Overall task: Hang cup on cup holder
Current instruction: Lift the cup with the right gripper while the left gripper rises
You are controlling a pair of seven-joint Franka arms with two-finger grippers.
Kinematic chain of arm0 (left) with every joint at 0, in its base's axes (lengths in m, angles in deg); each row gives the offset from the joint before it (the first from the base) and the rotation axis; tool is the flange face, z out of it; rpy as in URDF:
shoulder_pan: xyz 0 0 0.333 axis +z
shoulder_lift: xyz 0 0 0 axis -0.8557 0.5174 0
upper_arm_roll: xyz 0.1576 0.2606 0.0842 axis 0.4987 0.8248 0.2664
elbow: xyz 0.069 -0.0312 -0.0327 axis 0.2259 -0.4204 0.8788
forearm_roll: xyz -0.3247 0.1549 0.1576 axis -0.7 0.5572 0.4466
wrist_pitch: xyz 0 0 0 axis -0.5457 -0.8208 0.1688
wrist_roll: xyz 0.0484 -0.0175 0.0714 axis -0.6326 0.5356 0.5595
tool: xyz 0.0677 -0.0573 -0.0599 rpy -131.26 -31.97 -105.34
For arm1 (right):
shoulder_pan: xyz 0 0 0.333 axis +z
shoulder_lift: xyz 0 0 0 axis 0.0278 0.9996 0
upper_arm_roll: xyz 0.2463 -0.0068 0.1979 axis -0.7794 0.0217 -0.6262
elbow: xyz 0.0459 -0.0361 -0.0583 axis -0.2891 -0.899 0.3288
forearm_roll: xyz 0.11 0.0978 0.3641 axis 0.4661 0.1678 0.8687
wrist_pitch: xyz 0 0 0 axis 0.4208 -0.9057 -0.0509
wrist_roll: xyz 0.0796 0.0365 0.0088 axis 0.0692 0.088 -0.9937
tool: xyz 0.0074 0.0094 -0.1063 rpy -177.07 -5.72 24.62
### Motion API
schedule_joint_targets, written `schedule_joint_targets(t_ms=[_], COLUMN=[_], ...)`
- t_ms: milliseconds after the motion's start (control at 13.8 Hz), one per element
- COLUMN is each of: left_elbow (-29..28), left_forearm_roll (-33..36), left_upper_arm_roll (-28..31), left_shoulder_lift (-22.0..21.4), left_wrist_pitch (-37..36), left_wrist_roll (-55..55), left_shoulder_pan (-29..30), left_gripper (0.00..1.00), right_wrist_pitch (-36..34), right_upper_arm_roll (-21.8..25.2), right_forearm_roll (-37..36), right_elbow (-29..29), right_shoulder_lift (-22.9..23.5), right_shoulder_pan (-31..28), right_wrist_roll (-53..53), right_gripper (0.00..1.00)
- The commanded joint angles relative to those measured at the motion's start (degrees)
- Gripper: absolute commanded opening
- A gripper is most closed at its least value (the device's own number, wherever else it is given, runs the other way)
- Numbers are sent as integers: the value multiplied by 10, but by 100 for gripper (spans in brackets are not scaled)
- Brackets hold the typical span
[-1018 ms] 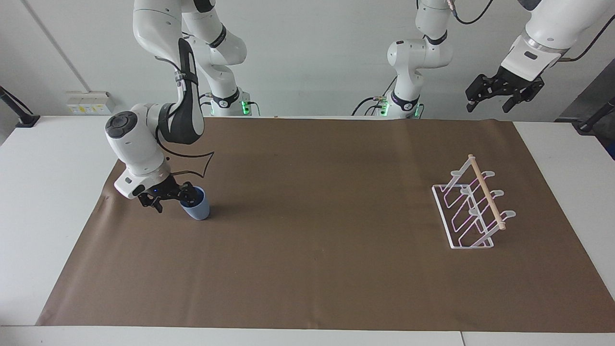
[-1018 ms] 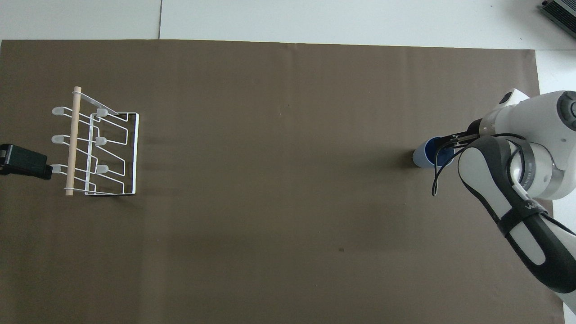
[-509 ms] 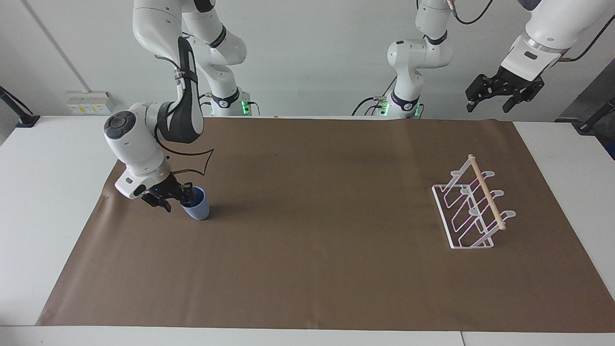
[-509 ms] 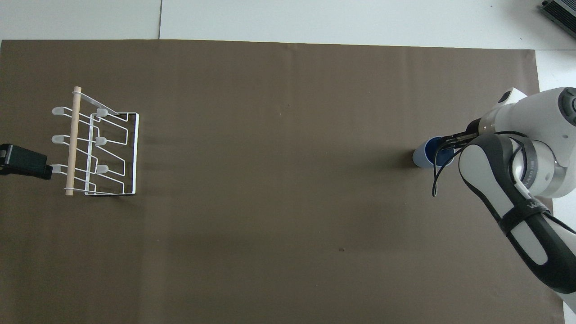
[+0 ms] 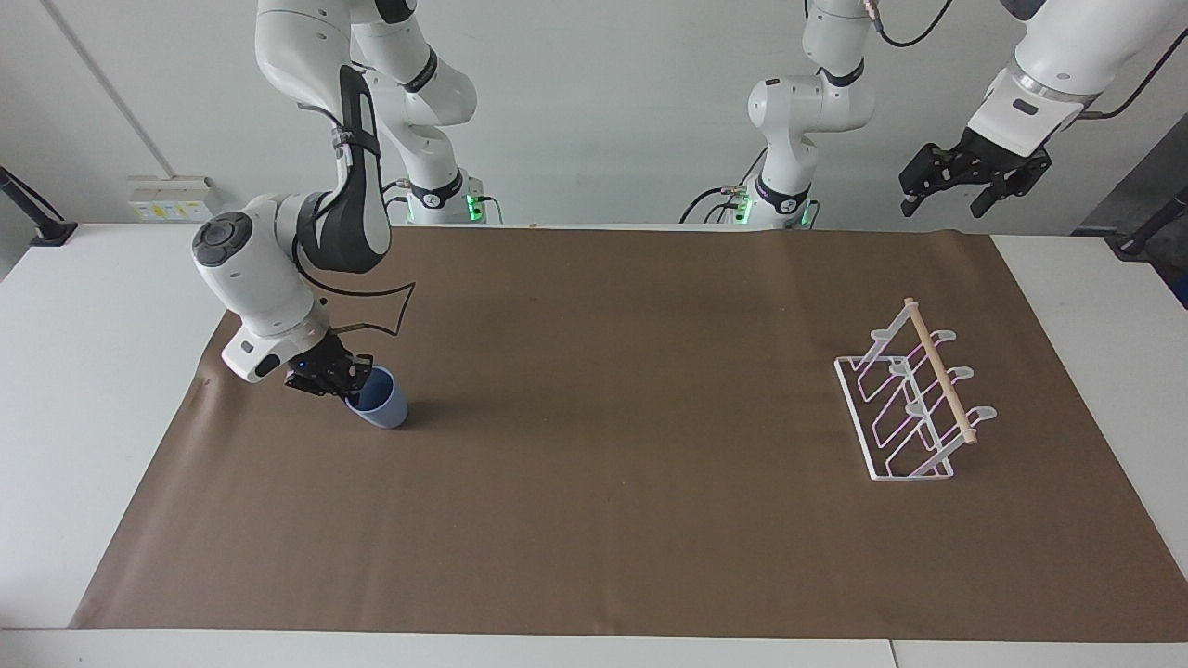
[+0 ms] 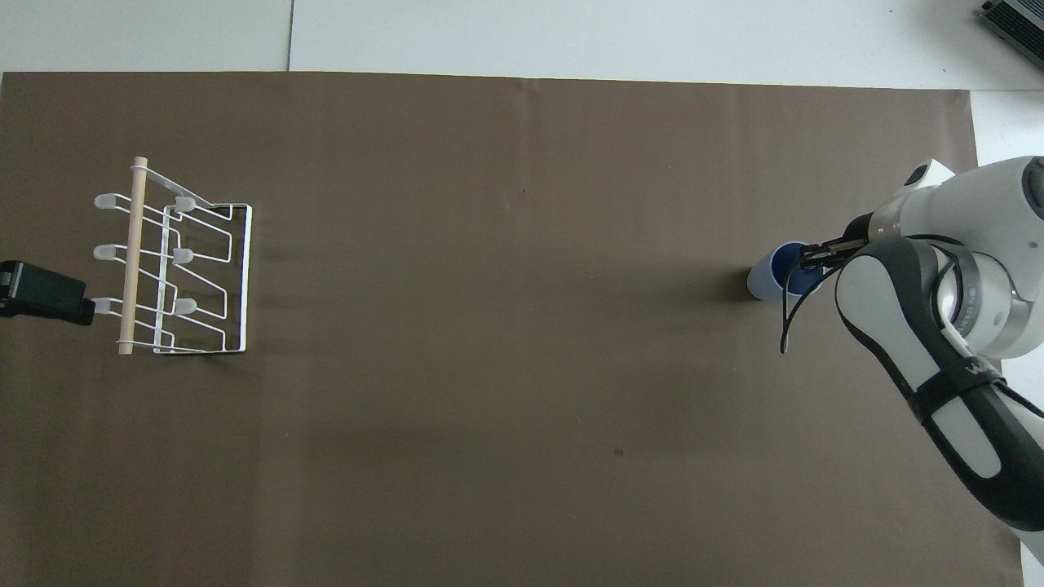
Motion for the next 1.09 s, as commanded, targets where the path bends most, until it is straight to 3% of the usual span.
schedule_joint_targets(t_ms=[0,218,436,727,1018], left_elbow=[-12,-12,-13,-12,-12], left_forearm_roll=[11,11,11,11,11], left_upper_arm_roll=[2,2,2,2,2], left_shoulder_lift=[-12,-12,-12,-12,-12], left_wrist_pitch=[-3,-3,-3,-3,-3], left_wrist_roll=[5,5,5,5,5], left_shoulder_pan=[-1,-1,-1,-1,-1], left_gripper=[100,100,100,100,100], right_wrist_pitch=[-42,-84,-127,-138,-159], right_upper_arm_roll=[-4,-8,-17,-31,-37], right_forearm_roll=[17,19,73,110,217], right_elbow=[24,44,78,80,89], right_shoulder_lift=[-14,-35,-42,-58,-61], right_shoulder_pan=[-5,2,2,2,-5], right_wrist_roll=[-15,-20,-20,-21,-20], right_gripper=[0,0,0,0,0])
